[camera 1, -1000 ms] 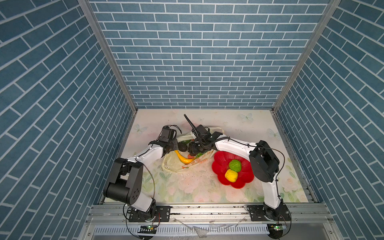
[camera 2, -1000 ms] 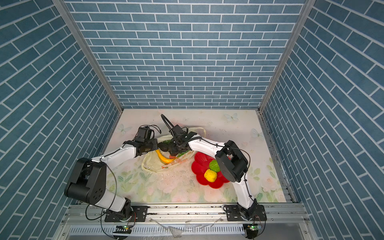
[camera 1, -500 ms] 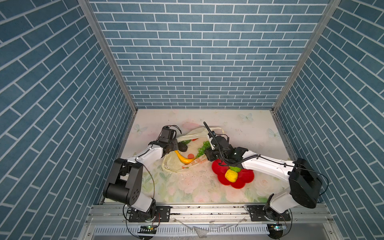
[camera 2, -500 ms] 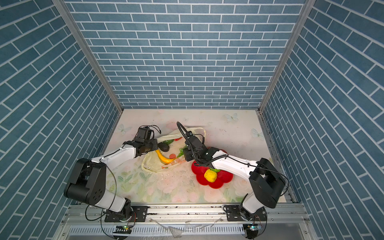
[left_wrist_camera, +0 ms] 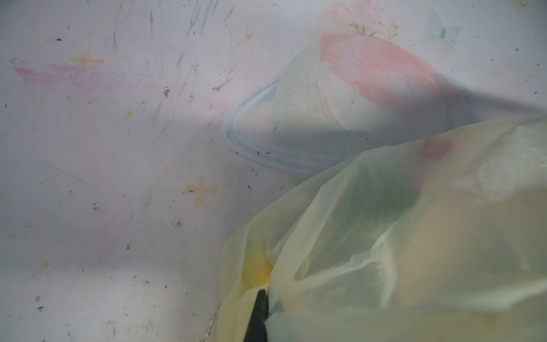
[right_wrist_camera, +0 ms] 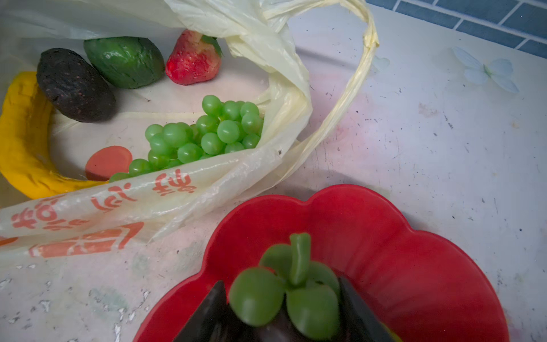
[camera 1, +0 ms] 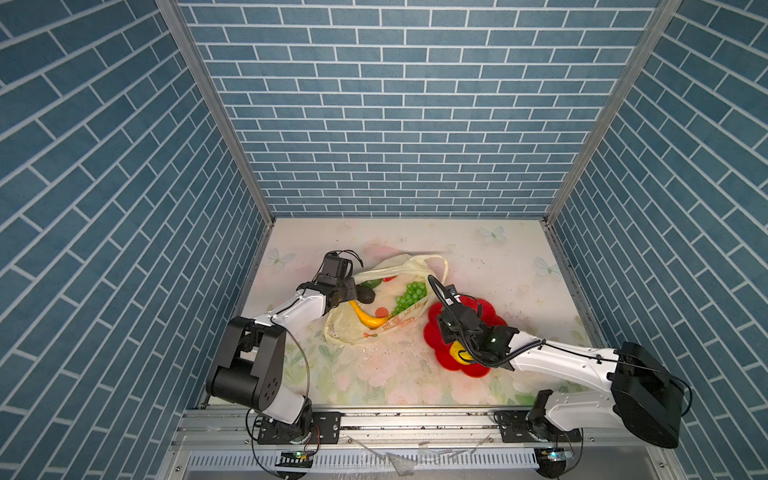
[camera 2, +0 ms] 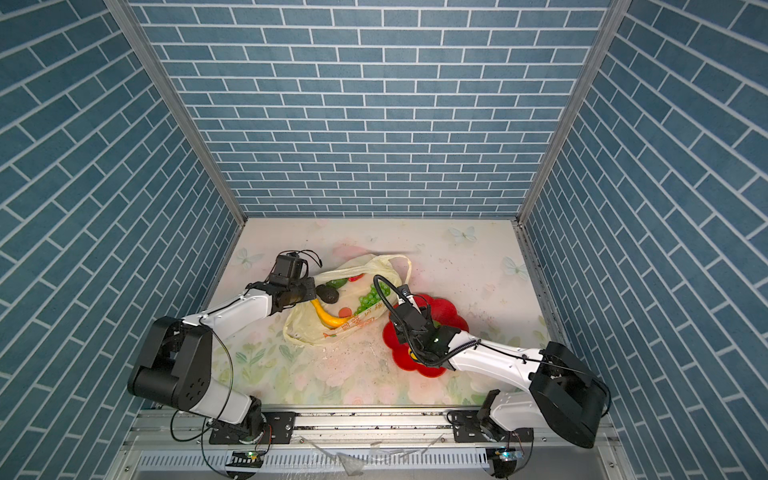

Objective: Take the fake fruits out of the plastic bag
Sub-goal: 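Carry the dark purple fruit over the red plate, lower it and open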

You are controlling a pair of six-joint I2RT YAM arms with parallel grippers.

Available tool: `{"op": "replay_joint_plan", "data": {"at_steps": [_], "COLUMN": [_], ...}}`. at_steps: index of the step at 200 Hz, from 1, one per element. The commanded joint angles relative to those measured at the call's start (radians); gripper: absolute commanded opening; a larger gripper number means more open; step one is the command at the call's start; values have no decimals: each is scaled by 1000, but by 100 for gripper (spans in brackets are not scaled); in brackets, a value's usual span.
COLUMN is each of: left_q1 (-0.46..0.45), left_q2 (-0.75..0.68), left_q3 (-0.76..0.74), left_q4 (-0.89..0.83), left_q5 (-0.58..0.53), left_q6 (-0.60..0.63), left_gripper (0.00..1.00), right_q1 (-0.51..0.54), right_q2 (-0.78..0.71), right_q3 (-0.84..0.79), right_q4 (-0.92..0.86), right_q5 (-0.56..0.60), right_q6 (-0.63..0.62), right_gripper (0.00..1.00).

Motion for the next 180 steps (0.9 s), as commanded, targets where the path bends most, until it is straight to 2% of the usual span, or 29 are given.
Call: {"op": "replay_joint_plan", "data": {"at_steps": [1,96,180], "left_q1": [8,8,8], "left_q2": [-5,-9,-15], "left_q3": [-9,-11,-12], "left_q4": [-1,-4,-5], "left_q5": [-10,-16,-21], "left_q6": [6,9,11], "left_gripper": [0,0,0], "right_q1": [7,7,7], "right_q2": [20,124,177], "right_q3": [-36,-84,-95], "right_q4": [108,265,287], "right_q5": [72,97,149], "right_q6": [-11,12,58], "right_gripper": [48,48,51]}}
